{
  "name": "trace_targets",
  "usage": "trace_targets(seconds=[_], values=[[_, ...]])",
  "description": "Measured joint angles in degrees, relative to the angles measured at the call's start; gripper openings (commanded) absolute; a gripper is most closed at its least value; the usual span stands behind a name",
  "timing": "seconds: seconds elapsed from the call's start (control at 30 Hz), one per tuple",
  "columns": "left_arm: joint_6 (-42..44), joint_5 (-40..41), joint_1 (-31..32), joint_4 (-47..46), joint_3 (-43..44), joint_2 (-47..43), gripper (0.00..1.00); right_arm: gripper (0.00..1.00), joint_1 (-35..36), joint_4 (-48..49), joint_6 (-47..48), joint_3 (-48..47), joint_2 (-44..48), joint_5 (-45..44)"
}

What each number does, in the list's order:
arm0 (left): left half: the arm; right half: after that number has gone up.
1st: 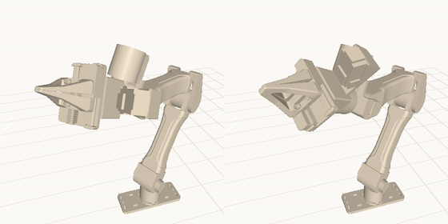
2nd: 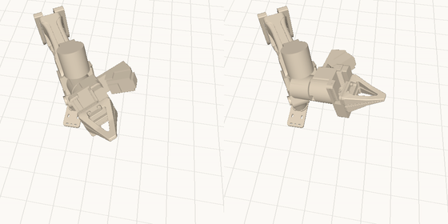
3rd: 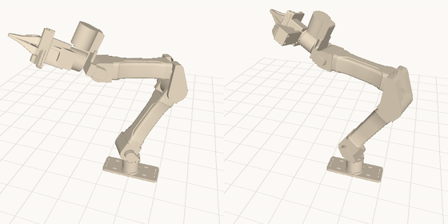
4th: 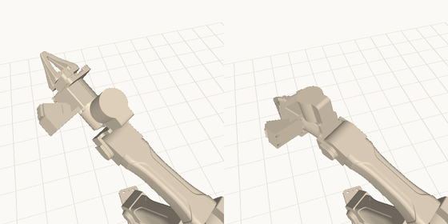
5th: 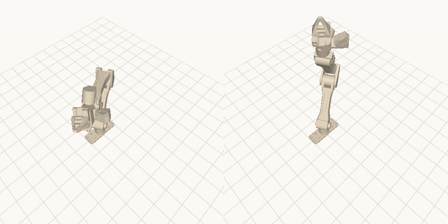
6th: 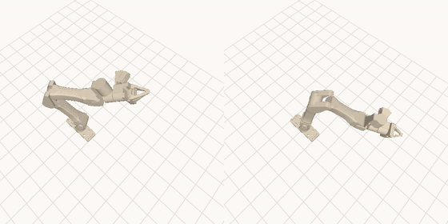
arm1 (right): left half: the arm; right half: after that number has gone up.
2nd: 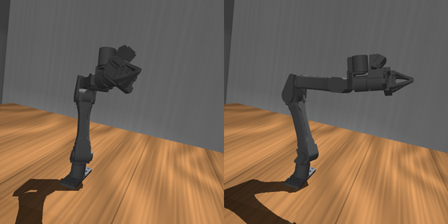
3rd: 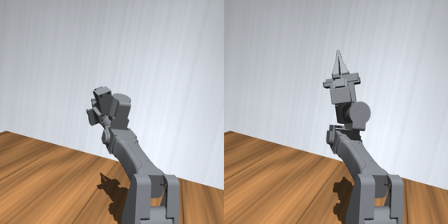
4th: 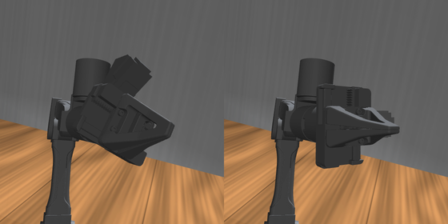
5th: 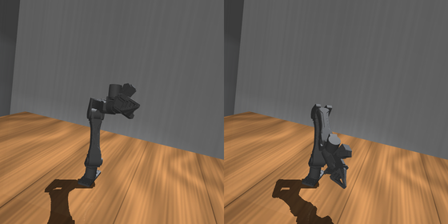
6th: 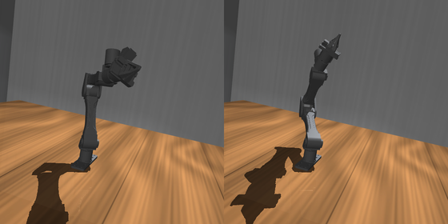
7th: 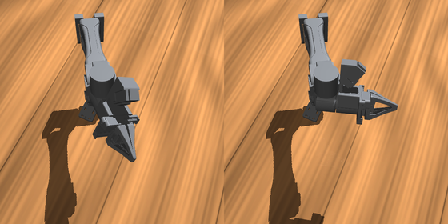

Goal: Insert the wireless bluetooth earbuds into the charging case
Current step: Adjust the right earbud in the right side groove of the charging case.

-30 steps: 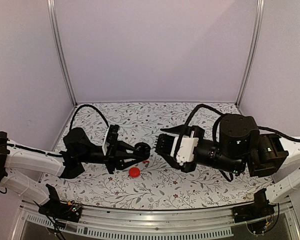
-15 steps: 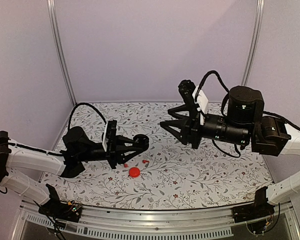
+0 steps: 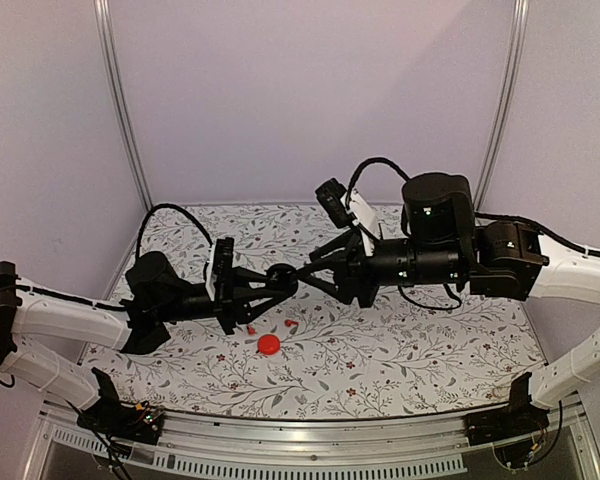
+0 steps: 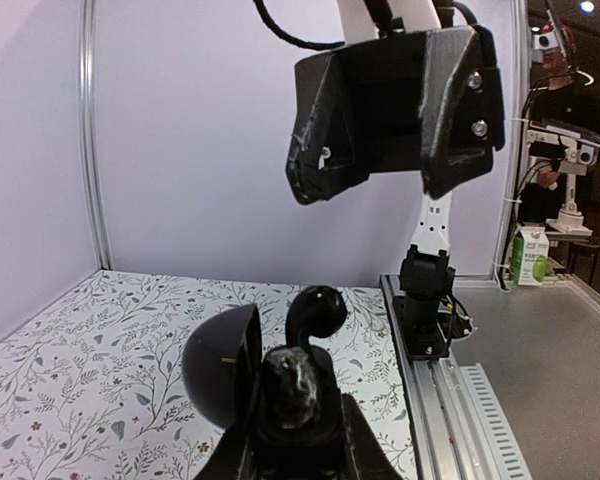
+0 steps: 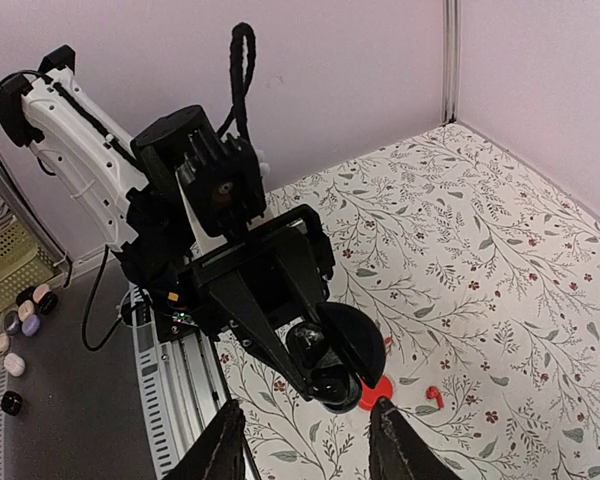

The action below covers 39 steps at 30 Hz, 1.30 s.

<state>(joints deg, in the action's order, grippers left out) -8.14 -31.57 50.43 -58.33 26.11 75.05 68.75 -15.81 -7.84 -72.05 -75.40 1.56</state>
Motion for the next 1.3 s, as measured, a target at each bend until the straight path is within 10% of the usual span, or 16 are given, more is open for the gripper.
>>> trace_targets(seconds=[1.3], values=[[0.61, -0.98, 0.0, 0.74, 0.04, -0.02, 0.0, 0.3, -2.08, -1.86, -5.07, -0.76, -5.44, 6.6]])
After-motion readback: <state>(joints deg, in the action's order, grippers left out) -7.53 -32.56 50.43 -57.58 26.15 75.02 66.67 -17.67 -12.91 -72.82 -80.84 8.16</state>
